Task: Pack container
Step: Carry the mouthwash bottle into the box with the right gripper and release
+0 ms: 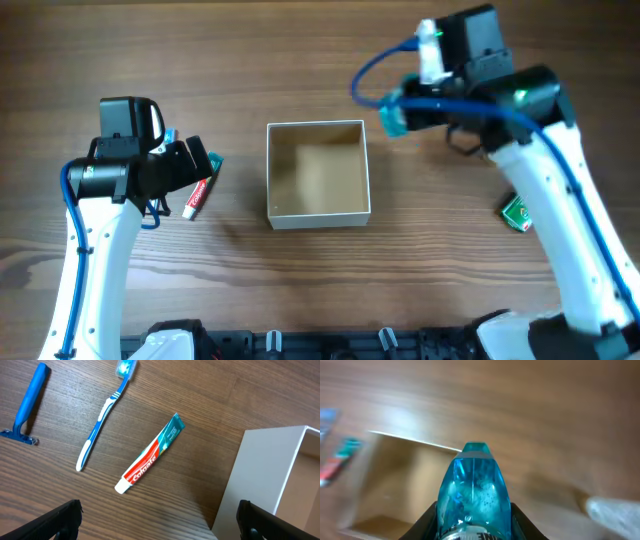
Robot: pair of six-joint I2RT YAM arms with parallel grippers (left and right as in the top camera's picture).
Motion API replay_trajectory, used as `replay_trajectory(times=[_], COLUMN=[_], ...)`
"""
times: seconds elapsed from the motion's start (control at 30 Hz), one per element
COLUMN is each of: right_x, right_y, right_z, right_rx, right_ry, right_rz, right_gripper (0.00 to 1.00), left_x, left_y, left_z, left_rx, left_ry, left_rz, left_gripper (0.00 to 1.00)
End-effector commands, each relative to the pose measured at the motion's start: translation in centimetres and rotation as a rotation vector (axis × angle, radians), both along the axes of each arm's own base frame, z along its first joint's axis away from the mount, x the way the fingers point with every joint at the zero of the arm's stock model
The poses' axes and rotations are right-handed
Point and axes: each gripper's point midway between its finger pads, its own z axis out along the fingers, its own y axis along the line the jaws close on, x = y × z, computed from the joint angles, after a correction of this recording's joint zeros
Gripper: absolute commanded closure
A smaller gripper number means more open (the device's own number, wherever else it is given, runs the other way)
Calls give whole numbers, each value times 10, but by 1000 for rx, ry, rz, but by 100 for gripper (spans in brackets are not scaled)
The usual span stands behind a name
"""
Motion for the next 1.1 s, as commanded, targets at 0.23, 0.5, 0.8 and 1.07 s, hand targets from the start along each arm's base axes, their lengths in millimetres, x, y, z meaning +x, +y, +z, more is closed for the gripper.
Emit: replay_trajectory(times=[0.23,0.5,0.8,1.07], right_x=[-15,19,13,18], right_y=[147,179,178,135], right_z=[-80,-131,-135,-19], right_rx=[-18,-5,-28,-4], right_ry=[74,63,86,-189], right_rz=[-25,-28,10,-36], right_gripper=[96,94,34,28], left_x=[1,1,1,1], left_y=[7,7,7,7], left_z=[8,8,8,8], left_rx=[25,25,25,25], left_ry=[-13,-12,-13,-12], left_rz=[27,27,27,27], left_gripper=[0,0,0,0])
